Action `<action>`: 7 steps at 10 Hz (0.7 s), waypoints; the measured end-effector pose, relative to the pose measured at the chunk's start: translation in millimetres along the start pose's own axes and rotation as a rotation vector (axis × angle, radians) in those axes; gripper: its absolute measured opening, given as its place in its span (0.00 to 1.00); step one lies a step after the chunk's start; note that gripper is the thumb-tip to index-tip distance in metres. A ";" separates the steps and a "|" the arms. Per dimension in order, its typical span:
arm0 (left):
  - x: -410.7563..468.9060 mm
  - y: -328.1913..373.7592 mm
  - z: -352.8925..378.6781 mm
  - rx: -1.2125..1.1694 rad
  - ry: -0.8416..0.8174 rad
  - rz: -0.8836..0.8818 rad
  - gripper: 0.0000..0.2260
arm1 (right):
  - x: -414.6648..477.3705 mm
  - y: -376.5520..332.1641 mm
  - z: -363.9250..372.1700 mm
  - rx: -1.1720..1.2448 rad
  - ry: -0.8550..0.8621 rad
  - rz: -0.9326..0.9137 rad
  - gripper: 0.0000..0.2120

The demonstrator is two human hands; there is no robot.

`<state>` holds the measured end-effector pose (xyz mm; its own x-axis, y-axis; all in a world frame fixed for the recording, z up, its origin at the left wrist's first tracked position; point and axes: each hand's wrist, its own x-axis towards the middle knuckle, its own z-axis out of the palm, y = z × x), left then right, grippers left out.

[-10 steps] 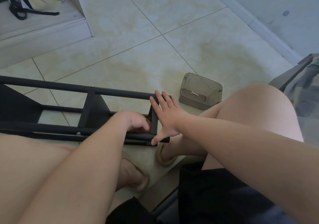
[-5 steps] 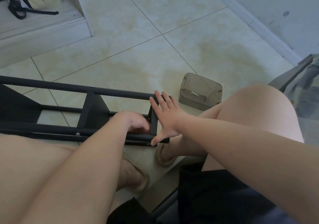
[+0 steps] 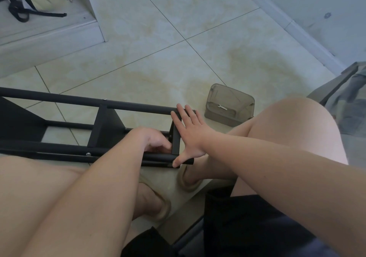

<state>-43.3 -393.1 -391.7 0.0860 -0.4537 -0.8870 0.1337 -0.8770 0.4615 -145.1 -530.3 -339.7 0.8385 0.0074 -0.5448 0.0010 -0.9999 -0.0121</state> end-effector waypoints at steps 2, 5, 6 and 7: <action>0.9 3.6 2.4 -0.007 0.009 0.001 0.03 | -0.2 0.7 -0.1 0.010 -0.005 0.003 0.75; 3.3 2.3 -1.9 0.014 -0.001 0.018 0.14 | 0.3 0.5 0.4 0.011 0.001 0.000 0.75; 4.3 1.5 -1.7 0.004 -0.025 0.030 0.17 | 0.1 0.4 0.2 0.012 0.002 -0.001 0.75; 6.9 0.1 -1.6 -0.004 -0.012 0.049 0.20 | 0.2 0.5 0.3 0.016 -0.003 -0.003 0.75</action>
<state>-41.1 -396.1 -397.7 0.0804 -0.4981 -0.8634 0.1332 -0.8531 0.5045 -145.1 -530.8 -340.1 0.8366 0.0106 -0.5476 -0.0050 -0.9996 -0.0271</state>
